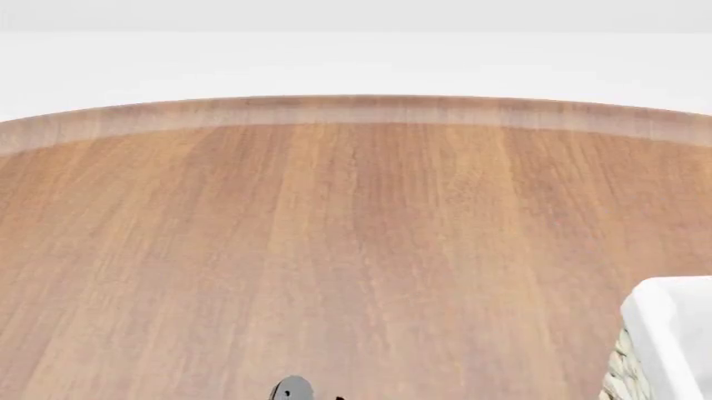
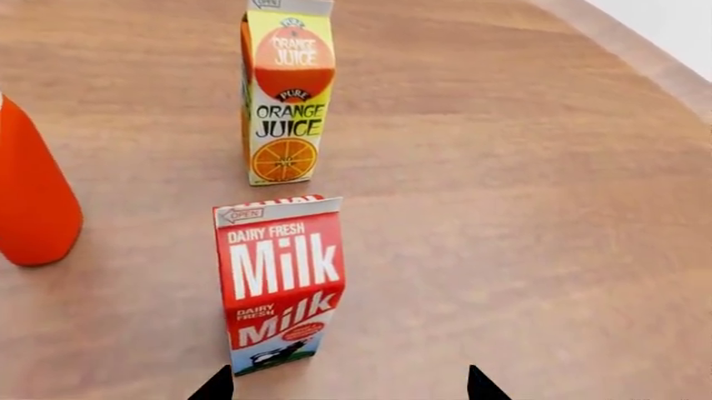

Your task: Pick the milk and place it in the basket.

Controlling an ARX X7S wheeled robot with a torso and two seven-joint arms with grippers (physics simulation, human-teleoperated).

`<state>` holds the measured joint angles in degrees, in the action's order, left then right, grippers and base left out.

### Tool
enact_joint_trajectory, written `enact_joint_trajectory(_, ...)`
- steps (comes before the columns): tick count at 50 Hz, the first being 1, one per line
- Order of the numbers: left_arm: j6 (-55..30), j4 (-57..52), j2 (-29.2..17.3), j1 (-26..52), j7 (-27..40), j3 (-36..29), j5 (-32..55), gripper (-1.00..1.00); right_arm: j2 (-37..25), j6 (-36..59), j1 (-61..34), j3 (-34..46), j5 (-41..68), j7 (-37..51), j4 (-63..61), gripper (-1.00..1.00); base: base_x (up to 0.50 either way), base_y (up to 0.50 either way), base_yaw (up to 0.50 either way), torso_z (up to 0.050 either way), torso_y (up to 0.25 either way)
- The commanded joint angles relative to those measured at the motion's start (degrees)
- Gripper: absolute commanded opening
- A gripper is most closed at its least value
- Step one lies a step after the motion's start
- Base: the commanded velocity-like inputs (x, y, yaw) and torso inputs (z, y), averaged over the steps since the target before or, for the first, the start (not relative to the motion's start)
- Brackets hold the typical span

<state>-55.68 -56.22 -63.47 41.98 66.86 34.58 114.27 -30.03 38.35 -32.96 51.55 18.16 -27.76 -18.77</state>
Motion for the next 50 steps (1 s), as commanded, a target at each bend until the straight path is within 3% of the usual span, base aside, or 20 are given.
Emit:
enact_joint_trajectory(1, 0.1, 0.1, 1.0, 0.0, -1.1, 1.1, -0.5, 1.0, 1.3, 0.3, -0.2, -0.8, -0.7, -0.8, 0.5, 1.0, 0.0, 0.0, 0.0, 0.0, 0.0)
enact_joint_trajectory(30, -0.4, -0.2, 1.3, -0.5, -0.7, 2.5, 0.3, 1.0, 2.2, 0.0, -0.8, 0.9, 0.1, -2.6, 0.1, 1.0, 0.0, 0.0, 0.0, 0.0, 0.0)
enact_joint_trajectory(50, -1.3, -0.7, 2.3, -1.7, -0.4, 4.9, 1.4, 1.0, 6.9, -4.4, -3.9, 1.8, 0.3, -6.6, 10.3, 1.0, 0.0, 0.0, 0.0, 0.0, 0.0)
